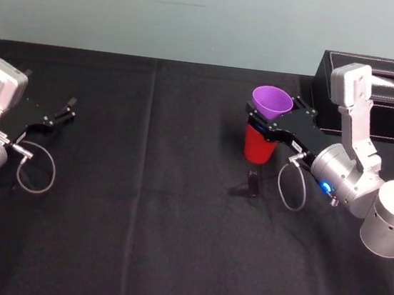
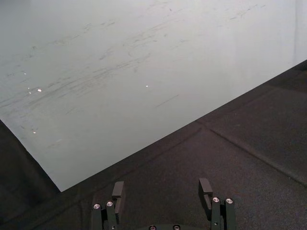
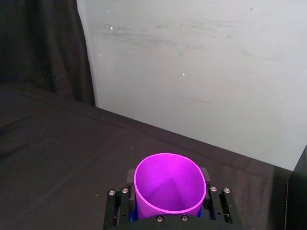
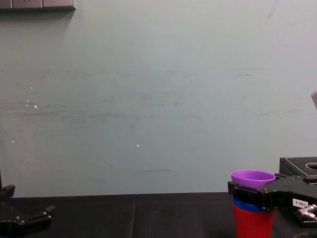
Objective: Stack the three plastic cups sequentially using one hand.
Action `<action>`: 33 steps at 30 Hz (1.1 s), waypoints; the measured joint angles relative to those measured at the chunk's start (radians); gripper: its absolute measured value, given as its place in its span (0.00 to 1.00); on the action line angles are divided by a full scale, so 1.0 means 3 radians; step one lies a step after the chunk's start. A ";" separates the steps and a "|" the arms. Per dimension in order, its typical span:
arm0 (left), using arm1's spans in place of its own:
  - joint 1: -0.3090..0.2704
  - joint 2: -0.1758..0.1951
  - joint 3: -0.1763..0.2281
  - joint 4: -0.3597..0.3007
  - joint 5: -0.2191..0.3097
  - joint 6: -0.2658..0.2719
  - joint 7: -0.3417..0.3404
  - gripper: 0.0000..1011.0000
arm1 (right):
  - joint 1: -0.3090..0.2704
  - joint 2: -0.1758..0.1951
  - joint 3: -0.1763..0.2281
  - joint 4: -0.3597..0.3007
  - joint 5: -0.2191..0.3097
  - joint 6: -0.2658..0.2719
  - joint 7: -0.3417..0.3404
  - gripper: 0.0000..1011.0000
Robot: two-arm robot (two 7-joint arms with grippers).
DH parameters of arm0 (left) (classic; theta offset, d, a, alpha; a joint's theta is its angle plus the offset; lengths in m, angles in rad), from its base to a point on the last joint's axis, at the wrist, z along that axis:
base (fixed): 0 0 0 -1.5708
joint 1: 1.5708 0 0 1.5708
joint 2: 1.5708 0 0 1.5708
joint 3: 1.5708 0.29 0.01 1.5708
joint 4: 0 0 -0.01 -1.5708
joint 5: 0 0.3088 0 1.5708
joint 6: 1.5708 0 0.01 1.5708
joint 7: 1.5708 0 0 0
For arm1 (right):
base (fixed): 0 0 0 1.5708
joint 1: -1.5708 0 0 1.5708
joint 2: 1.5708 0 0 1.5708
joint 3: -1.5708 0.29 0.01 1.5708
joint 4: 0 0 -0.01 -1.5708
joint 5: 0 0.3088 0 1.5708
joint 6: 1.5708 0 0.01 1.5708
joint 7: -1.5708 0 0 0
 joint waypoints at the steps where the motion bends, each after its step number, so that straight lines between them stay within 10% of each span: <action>1: 0.0000 0.0000 0.0000 0.0000 0.0000 0.0000 0.0000 0.99 | 0.0001 -0.0001 0.0000 0.0004 0.0001 0.0000 0.0000 0.75; 18: 0.0000 0.0000 0.0000 0.0000 0.0000 0.0000 0.0000 0.99 | 0.0000 0.0002 -0.0002 -0.0008 -0.0001 0.0002 0.0000 0.75; 33: 0.0000 0.0000 0.0000 0.0000 0.0000 0.0000 0.0000 0.99 | 0.0000 0.0003 -0.0002 -0.0012 -0.0002 0.0003 -0.0001 0.99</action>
